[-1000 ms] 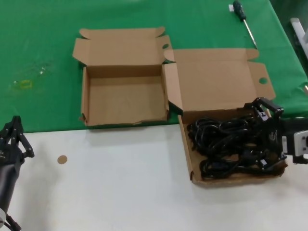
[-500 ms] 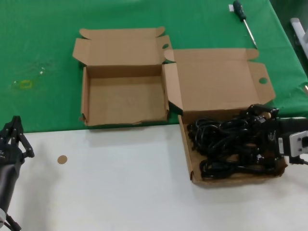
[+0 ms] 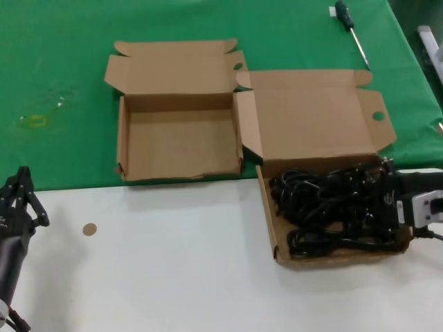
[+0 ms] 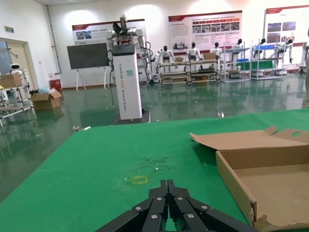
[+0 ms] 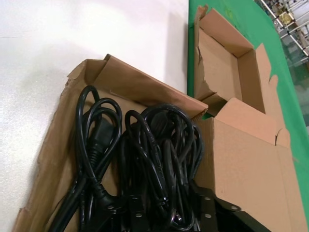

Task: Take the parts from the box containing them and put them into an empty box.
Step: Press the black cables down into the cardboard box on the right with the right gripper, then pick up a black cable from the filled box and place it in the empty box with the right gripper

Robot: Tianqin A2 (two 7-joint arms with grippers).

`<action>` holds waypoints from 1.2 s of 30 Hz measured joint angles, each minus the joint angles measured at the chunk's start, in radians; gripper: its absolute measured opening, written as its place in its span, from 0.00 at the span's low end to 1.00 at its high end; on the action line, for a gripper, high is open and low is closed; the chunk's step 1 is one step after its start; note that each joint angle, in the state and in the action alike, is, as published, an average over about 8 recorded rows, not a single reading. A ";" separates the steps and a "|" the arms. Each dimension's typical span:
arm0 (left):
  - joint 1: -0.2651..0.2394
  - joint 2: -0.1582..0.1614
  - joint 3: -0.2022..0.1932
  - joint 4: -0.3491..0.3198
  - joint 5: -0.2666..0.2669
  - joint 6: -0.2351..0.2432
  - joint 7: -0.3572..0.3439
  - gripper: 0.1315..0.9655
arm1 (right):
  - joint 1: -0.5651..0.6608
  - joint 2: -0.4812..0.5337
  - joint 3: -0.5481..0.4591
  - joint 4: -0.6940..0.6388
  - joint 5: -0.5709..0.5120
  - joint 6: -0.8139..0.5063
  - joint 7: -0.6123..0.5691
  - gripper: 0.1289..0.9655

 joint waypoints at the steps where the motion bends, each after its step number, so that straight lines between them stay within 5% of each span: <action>1: 0.000 0.000 0.000 0.000 0.000 0.000 0.000 0.02 | 0.000 0.000 -0.001 0.000 -0.002 -0.001 0.001 0.32; 15: 0.000 0.000 0.000 0.000 0.000 0.000 0.000 0.02 | 0.015 0.028 -0.006 0.059 -0.031 -0.031 0.072 0.13; 26: 0.000 0.000 0.000 0.000 0.000 0.000 0.000 0.02 | 0.104 0.059 -0.015 0.115 -0.038 -0.128 0.210 0.12; 36: 0.000 0.000 0.000 0.000 0.000 0.000 0.000 0.02 | 0.299 -0.086 -0.086 0.101 -0.132 -0.147 0.366 0.11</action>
